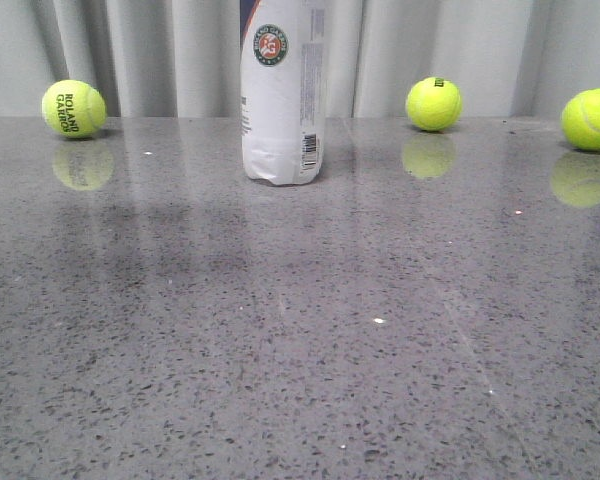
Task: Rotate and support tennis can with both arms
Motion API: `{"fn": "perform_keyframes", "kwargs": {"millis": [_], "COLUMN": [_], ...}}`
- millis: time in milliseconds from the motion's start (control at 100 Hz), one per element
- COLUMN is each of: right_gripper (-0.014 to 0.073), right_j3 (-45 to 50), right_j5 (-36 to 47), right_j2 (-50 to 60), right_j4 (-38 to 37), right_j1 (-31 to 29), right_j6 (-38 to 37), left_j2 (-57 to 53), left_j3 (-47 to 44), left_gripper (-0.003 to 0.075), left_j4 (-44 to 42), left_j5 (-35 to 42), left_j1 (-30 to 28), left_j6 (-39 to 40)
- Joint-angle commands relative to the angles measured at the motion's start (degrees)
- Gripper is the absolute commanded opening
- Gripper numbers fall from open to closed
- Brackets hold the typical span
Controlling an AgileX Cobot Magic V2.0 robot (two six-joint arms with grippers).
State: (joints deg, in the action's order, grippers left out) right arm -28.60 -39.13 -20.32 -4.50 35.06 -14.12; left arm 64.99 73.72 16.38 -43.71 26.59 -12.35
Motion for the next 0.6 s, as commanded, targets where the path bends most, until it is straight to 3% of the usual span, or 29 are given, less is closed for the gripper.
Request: {"fn": "perform_keyframes", "kwargs": {"millis": [0,590], "right_gripper": [-0.0069,-0.0069], "right_j3": [-1.53,-1.53], "right_j5": [4.08,4.08], "right_j2": [-0.40,-0.40], "right_j4": [-1.04,-1.04], "right_j1": [0.04,0.04], "right_j6": [0.16,0.16], "left_j2": [-2.79,-13.18], "left_j3": [-1.11,-20.55], "left_gripper": [-0.0020,-0.0020], "left_j4": [-1.06,-9.89], "left_j5": [6.43,34.60], "left_j1": [-0.10,-0.26], "left_j6": [0.73,0.73]}}
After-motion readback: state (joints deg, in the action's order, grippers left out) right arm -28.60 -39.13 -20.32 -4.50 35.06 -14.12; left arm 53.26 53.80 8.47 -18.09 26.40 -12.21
